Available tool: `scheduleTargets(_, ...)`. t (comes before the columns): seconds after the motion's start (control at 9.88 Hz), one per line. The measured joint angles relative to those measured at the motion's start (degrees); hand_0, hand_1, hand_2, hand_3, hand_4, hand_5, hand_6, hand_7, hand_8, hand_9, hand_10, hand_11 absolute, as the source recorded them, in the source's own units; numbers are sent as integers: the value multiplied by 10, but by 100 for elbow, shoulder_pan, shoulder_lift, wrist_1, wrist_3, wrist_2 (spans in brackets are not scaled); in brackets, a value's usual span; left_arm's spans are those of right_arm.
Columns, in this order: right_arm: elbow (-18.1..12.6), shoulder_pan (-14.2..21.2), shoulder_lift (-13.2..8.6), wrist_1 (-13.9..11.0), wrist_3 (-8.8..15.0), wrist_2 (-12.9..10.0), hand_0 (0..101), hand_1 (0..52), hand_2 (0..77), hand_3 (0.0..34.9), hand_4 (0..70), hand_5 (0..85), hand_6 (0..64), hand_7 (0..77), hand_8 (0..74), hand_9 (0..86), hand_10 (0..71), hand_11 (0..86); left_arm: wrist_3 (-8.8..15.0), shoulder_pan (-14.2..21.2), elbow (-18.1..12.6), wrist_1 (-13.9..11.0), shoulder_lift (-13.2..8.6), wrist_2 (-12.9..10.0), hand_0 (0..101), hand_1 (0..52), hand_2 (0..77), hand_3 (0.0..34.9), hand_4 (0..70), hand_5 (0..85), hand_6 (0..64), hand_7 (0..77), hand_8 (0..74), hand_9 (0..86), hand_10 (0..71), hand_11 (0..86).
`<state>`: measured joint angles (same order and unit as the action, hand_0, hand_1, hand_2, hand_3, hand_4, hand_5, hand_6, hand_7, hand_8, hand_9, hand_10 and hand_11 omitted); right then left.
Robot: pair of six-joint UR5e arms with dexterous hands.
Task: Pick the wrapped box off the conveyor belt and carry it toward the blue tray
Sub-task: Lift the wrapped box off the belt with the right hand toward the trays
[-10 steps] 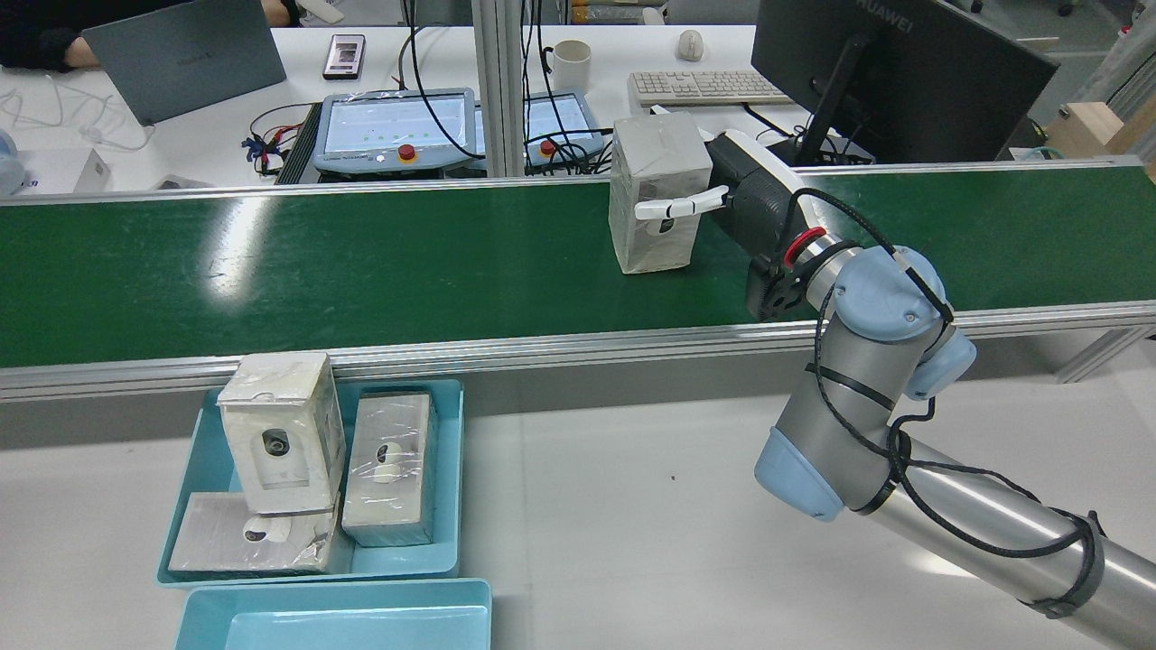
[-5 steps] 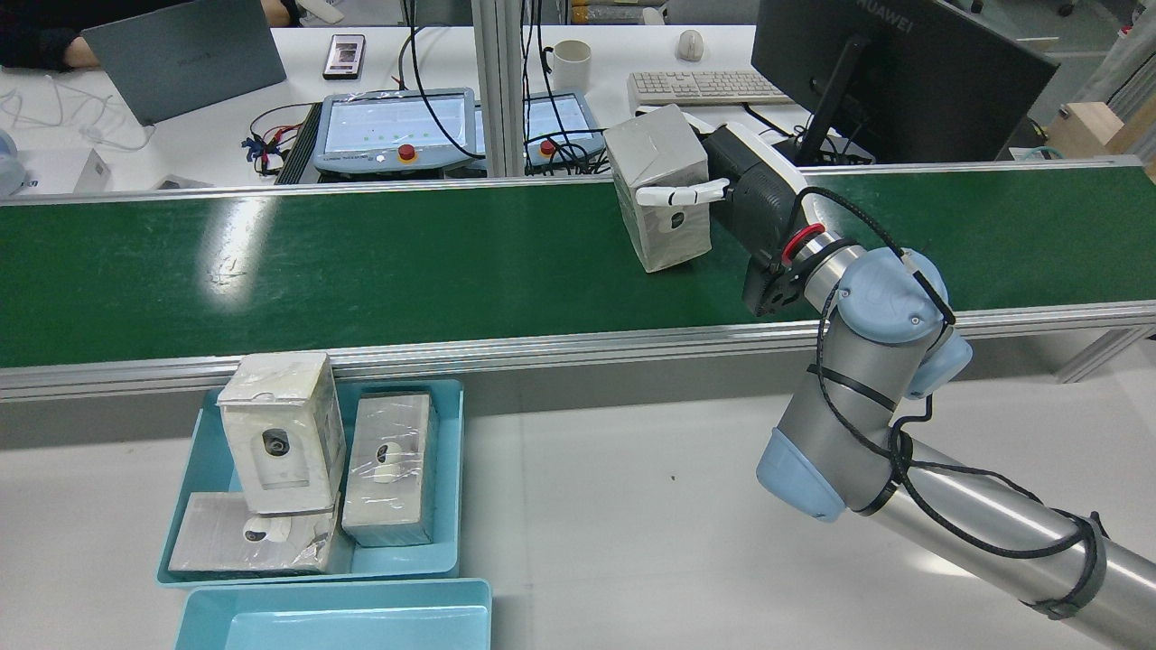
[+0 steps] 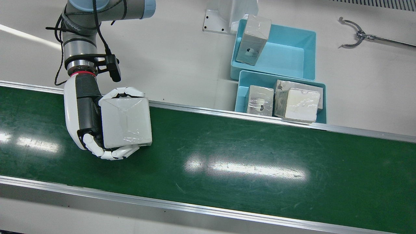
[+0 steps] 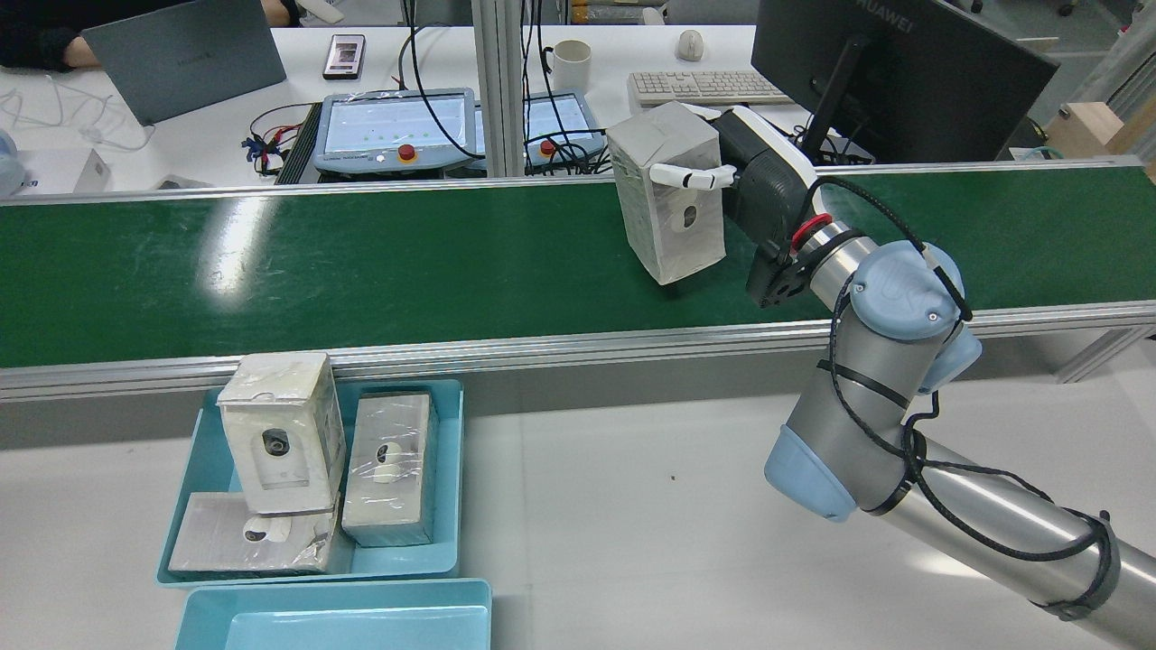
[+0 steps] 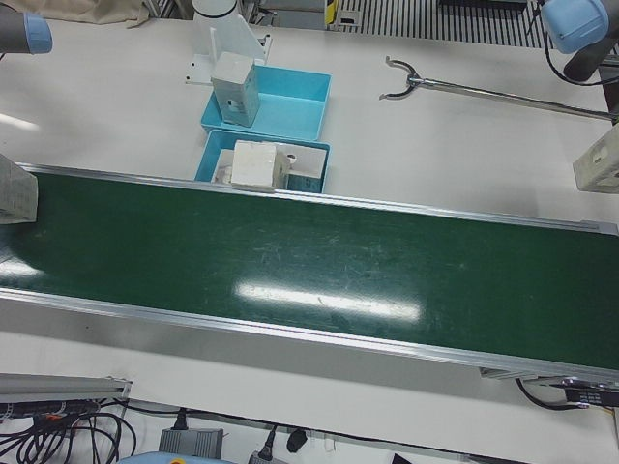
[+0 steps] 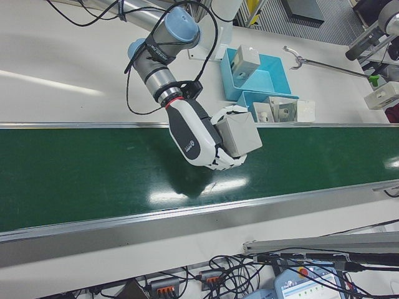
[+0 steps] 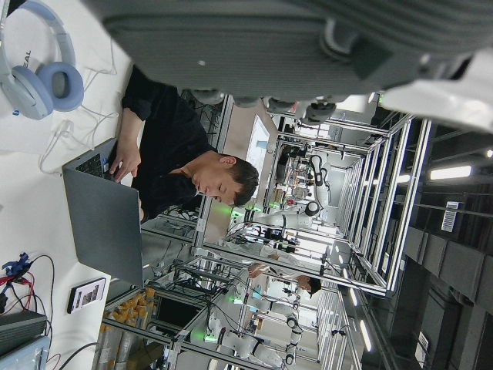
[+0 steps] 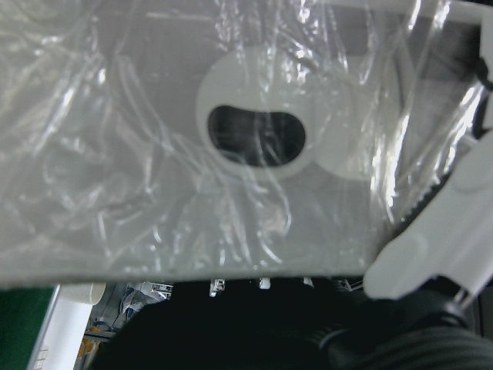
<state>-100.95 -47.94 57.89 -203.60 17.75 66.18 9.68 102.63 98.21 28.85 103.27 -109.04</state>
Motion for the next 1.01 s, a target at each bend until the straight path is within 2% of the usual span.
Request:
scheduleTargets(0.2,-304,-11,-25,-6,15,-20,435,5,295,1,229,431,333,349,425,415,409,393,0,0,0,0,0,0,0,0,5,0,0,11,0,0,0,0,5,0)
scheduleTargets(0.3,-490,14,-79,-14,30,-96,418,11,305,2,229,431,333,349,458,404,453,387,0,0,0,0,0,0,0,0,5,0,0,11,0,0,0,0,0,0)
scheduleTargets(0.4,-659,93,-163,-22,43,-200,421,11,305,2,229,431,333,349,469,404,464,387,0,0,0,0,0,0,0,0,11,0,0,11,0,0,0,0,0,0)
scheduleTargets(0.51,-787,211,-273,-26,86,-281,423,11,305,2,245,431,382,333,469,404,475,382,0,0,0,0,0,0,0,0,5,0,0,11,0,0,0,0,0,0)
scheduleTargets(0.81,-972,826,-643,-30,335,-538,426,11,305,1,245,431,387,333,469,404,475,382,0,0,0,0,0,0,0,0,5,0,0,11,0,0,0,0,5,0)
scheduleTargets(0.91,-1033,1122,-745,-29,495,-677,426,11,305,1,245,431,398,333,524,376,475,382,0,0,0,0,0,0,0,0,11,0,0,11,0,5,0,0,5,0)
scheduleTargets(1.01,-1107,1435,-818,-22,700,-846,426,11,305,1,245,431,398,333,524,376,475,382,0,0,0,0,0,0,0,0,5,0,0,11,0,0,0,0,0,0)
